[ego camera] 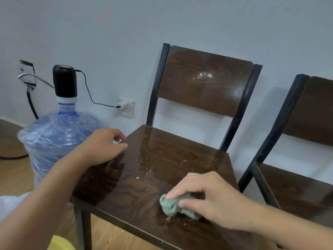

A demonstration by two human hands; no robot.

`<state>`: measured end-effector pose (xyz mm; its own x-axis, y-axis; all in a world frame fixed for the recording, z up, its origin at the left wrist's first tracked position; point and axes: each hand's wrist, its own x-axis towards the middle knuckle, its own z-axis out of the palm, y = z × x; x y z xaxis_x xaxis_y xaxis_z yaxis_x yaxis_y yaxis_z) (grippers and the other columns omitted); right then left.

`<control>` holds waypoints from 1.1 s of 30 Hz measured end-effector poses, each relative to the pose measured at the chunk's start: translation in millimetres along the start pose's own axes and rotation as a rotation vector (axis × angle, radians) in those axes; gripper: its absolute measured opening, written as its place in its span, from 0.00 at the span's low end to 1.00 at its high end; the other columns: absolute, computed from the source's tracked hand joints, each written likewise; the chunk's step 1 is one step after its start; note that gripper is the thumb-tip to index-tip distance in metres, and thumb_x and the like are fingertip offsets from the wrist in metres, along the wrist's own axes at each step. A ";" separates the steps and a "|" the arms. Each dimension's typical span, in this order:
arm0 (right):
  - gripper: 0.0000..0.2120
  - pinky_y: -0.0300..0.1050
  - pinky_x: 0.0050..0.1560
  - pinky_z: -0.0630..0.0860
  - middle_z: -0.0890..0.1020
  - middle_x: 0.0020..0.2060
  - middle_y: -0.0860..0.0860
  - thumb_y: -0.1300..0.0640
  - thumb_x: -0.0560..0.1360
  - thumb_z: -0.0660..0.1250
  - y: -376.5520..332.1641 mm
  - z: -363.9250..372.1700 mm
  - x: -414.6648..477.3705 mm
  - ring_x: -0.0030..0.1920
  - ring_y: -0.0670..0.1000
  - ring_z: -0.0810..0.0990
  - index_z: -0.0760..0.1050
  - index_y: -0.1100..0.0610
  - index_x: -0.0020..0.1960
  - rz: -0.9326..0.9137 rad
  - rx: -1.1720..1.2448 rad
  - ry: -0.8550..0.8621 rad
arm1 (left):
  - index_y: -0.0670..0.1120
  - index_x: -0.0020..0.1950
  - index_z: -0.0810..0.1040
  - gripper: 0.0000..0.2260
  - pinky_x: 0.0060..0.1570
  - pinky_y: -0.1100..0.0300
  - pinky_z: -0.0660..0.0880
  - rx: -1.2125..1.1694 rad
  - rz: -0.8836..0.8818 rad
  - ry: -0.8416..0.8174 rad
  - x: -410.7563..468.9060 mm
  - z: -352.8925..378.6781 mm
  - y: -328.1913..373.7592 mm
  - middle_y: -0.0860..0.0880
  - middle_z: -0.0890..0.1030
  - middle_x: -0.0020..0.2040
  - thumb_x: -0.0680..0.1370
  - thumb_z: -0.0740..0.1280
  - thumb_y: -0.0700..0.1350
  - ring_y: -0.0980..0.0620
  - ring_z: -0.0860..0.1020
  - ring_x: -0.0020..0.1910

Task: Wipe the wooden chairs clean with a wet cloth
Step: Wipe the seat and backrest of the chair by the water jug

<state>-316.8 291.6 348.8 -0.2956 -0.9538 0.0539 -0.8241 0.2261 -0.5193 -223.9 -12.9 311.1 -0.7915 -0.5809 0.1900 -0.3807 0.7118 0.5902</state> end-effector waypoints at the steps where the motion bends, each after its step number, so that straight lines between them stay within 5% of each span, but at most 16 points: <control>1: 0.14 0.36 0.53 0.79 0.86 0.50 0.38 0.59 0.77 0.73 15.8 -12.2 7.1 0.54 0.40 0.82 0.85 0.42 0.57 0.051 -0.010 0.095 | 0.52 0.57 0.83 0.10 0.50 0.59 0.71 0.014 0.012 -0.007 -0.9 0.7 -0.6 0.52 0.82 0.51 0.77 0.70 0.51 0.56 0.79 0.46; 4: 0.13 0.39 0.54 0.80 0.85 0.52 0.42 0.61 0.79 0.71 95.6 -56.2 43.5 0.53 0.42 0.82 0.84 0.48 0.60 0.278 -0.157 0.402 | 0.53 0.53 0.83 0.07 0.49 0.58 0.72 0.019 0.033 0.021 -5.6 1.8 0.6 0.57 0.79 0.43 0.76 0.72 0.49 0.57 0.79 0.43; 6: 0.13 0.45 0.66 0.78 0.85 0.58 0.50 0.64 0.80 0.68 140.5 -70.3 54.0 0.56 0.48 0.81 0.83 0.55 0.62 0.414 -0.224 0.429 | 0.56 0.50 0.81 0.05 0.51 0.56 0.74 0.040 0.057 0.038 -10.0 2.8 1.9 0.59 0.77 0.42 0.76 0.72 0.48 0.53 0.80 0.46; 8: 0.13 0.40 0.65 0.73 0.84 0.61 0.54 0.64 0.81 0.67 156.7 -65.6 50.8 0.58 0.48 0.79 0.83 0.57 0.63 0.466 -0.249 0.414 | 0.58 0.50 0.81 0.05 0.52 0.57 0.72 0.042 0.083 0.045 -13.6 3.9 2.3 0.56 0.78 0.46 0.76 0.72 0.49 0.52 0.79 0.50; 12: 0.14 0.28 0.56 0.70 0.82 0.54 0.42 0.62 0.81 0.68 121.0 -37.7 24.0 0.50 0.37 0.77 0.83 0.50 0.63 0.347 -0.202 0.350 | 0.57 0.52 0.83 0.06 0.53 0.56 0.70 0.024 0.120 0.065 -18.1 5.4 0.9 0.51 0.80 0.51 0.76 0.72 0.50 0.52 0.78 0.53; 15: 0.16 0.35 0.60 0.72 0.80 0.52 0.31 0.58 0.80 0.70 80.1 -15.5 -12.9 0.56 0.35 0.77 0.81 0.41 0.63 0.215 -0.196 0.270 | 0.55 0.52 0.84 0.06 0.53 0.56 0.70 0.024 0.142 0.092 -20.6 4.2 4.1 0.50 0.80 0.51 0.77 0.71 0.48 0.51 0.78 0.53; 21: 0.18 0.32 0.60 0.74 0.83 0.57 0.31 0.56 0.77 0.73 10.9 12.7 -79.7 0.60 0.38 0.78 0.82 0.35 0.60 0.030 -0.094 0.106 | 0.55 0.53 0.83 0.06 0.53 0.58 0.69 0.014 0.143 0.073 -21.8 4.6 13.8 0.50 0.78 0.53 0.78 0.70 0.48 0.51 0.77 0.55; 25: 0.23 0.35 0.60 0.76 0.83 0.54 0.36 0.62 0.79 0.70 -10.3 -4.9 -81.9 0.59 0.40 0.80 0.81 0.35 0.61 0.114 0.061 -0.004 | 0.55 0.55 0.82 0.06 0.54 0.59 0.69 0.010 0.157 0.045 -23.9 8.7 19.5 0.52 0.77 0.52 0.78 0.70 0.48 0.52 0.77 0.55; 28: 0.25 0.35 0.58 0.78 0.83 0.55 0.36 0.64 0.81 0.66 4.8 -20.9 -51.2 0.59 0.39 0.80 0.81 0.32 0.60 0.263 0.184 0.103 | 0.55 0.54 0.82 0.06 0.55 0.60 0.69 0.017 0.168 0.029 -25.3 11.9 20.4 0.54 0.75 0.50 0.78 0.69 0.49 0.53 0.76 0.54; 33: 0.18 0.47 0.57 0.77 0.82 0.61 0.54 0.71 0.80 0.63 66.2 -35.3 36.5 0.62 0.54 0.79 0.86 0.52 0.54 0.562 0.634 0.432 | 0.55 0.54 0.83 0.07 0.55 0.60 0.70 0.004 0.168 0.022 -25.9 9.7 20.0 0.54 0.74 0.49 0.78 0.69 0.49 0.53 0.76 0.53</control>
<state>-399.2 278.7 346.6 -0.8263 -0.5543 -0.0999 -0.1288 0.3587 -0.9245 -215.6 20.2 310.4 -0.8333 -0.4626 0.3028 -0.2461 0.8008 0.5460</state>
